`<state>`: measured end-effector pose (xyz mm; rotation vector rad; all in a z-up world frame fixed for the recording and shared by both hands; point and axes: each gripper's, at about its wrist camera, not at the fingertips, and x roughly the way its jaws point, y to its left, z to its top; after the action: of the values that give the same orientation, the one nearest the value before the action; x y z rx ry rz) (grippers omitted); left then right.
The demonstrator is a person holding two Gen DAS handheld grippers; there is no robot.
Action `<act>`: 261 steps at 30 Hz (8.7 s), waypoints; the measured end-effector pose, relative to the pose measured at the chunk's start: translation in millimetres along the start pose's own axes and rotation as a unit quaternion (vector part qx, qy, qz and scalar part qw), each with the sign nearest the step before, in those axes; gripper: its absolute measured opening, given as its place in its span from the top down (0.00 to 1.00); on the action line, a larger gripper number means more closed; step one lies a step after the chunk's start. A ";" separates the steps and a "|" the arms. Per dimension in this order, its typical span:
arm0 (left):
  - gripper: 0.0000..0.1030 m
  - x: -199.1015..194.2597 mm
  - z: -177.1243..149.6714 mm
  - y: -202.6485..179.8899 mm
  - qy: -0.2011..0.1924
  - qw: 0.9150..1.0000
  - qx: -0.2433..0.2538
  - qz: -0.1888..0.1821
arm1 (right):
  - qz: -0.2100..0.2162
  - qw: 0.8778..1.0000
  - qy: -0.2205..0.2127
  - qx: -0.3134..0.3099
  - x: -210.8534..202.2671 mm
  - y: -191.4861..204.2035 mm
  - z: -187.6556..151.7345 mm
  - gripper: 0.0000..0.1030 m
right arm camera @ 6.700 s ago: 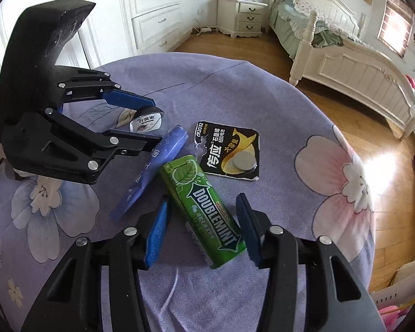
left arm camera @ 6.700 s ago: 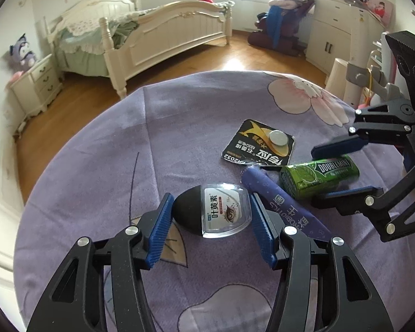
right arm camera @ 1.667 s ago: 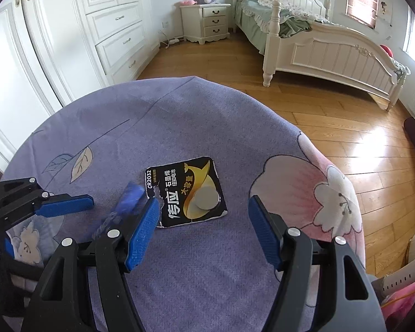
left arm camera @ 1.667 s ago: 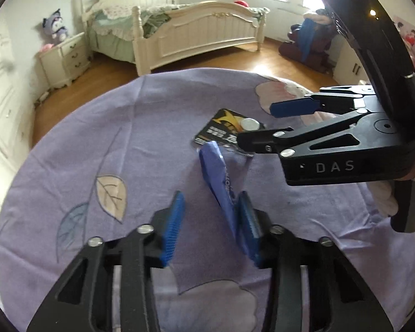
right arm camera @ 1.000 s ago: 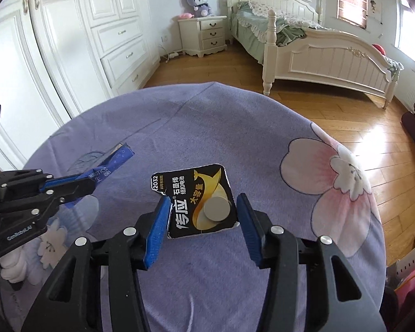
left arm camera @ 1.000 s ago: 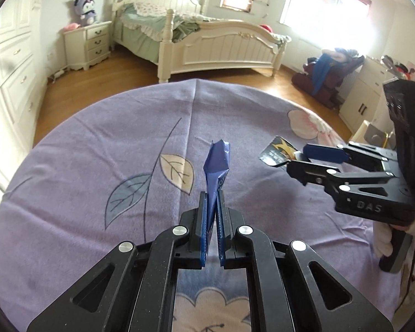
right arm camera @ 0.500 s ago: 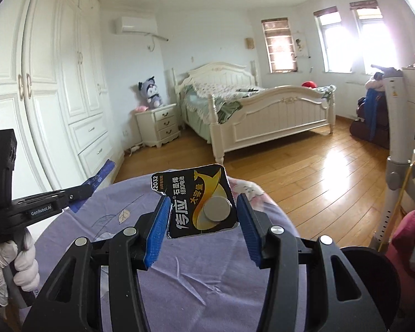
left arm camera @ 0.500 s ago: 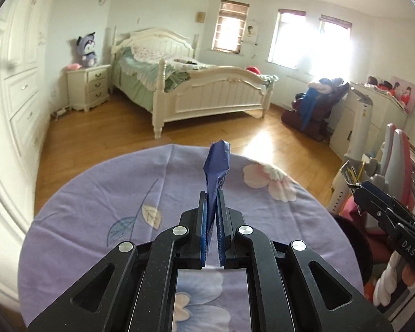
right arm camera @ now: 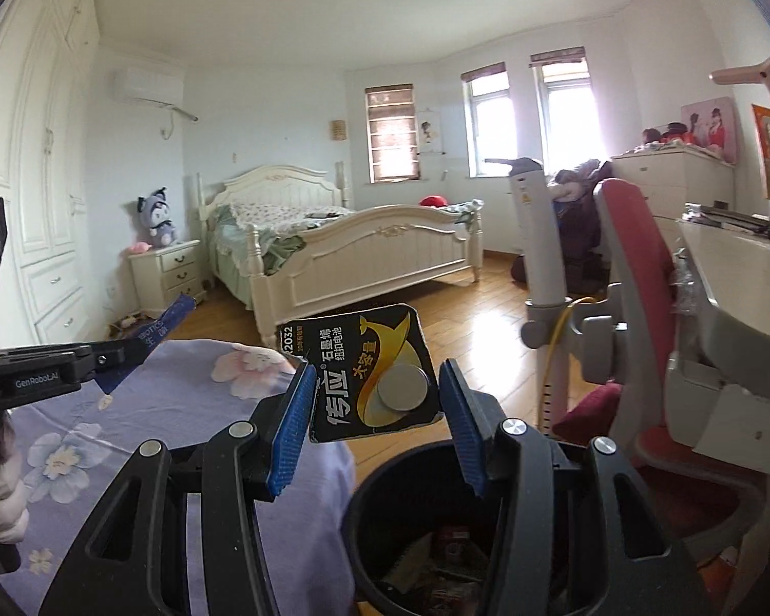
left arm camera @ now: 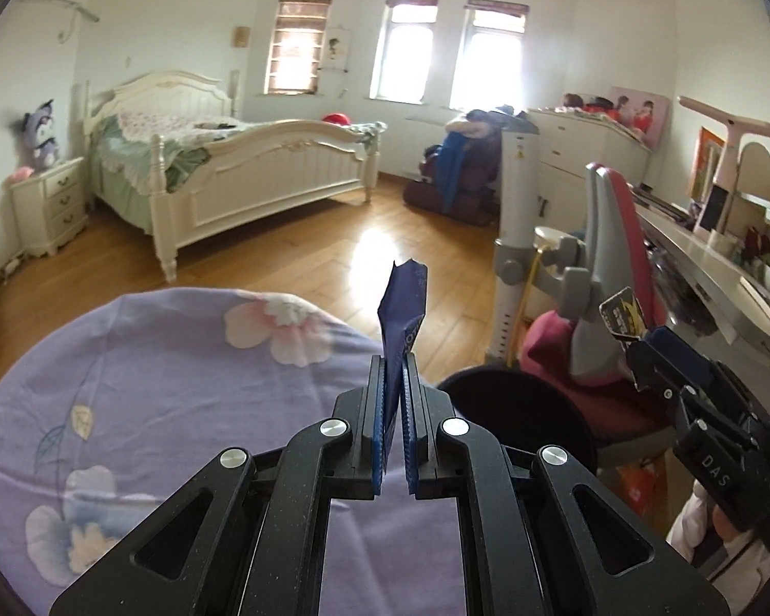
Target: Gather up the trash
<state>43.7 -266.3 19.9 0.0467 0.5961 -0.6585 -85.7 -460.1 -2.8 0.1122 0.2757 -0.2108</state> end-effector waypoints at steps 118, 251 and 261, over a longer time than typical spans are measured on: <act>0.05 -109.4 -79.6 183.3 -0.096 0.939 -0.098 0.314 | 0.108 0.994 0.000 -0.026 56.6 169.6 -3.2 0.05; 0.05 -106.9 -77.4 187.3 -0.084 0.935 -0.099 0.331 | 0.107 0.994 0.001 -0.026 56.2 168.1 -3.5 0.05; 0.05 -105.8 -77.2 186.4 -0.081 0.935 -0.102 0.330 | 0.107 0.994 0.001 -0.026 56.3 167.8 -3.4 0.05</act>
<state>47.6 -41.1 -14.4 -0.0029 0.4465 0.0568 3.5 -307.3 -8.3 0.0891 0.2682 0.0093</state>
